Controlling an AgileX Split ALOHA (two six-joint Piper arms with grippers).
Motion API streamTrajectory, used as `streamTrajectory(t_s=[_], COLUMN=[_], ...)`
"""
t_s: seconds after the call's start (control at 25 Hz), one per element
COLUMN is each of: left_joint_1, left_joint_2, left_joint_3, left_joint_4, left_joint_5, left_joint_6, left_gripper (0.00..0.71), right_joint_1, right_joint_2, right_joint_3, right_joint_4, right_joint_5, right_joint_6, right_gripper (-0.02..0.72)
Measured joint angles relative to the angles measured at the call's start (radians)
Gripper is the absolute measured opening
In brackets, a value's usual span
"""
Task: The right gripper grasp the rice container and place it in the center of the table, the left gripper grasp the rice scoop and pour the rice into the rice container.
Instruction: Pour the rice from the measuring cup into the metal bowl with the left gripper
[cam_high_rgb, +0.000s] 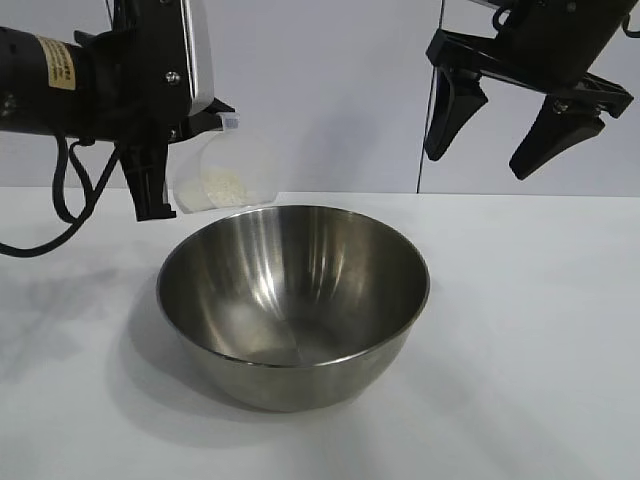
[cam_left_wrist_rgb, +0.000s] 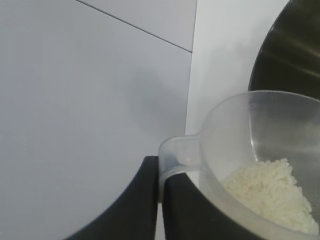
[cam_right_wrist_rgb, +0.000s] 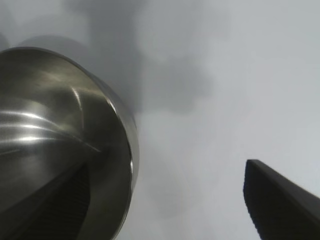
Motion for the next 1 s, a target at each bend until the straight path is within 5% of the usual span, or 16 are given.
streamTrajectory(t_s=[0.44, 0.72, 1.0], left_joint_1=[-0.106, -0.114, -0.114], left_joint_2=[0.0, 0.0, 0.0], left_joint_3=[-0.005, -0.005, -0.005], left_joint_4=[-0.025, -0.162, -0.157], left_joint_5=[0.049, -0.032, -0.062], left_joint_6=[0.23, 0.515, 0.609], left_gripper=[0.009, 0.009, 0.009], right_joint_1=[0.0, 0.0, 0.0], right_joint_2=[0.0, 0.0, 0.0], right_joint_3=[0.0, 0.0, 0.0], right_joint_4=[0.001, 0.003, 0.003], right_joint_5=[0.002, 0.012, 0.014], right_joint_6=[0.0, 0.0, 0.0], right_gripper=[0.578, 0.578, 0.578])
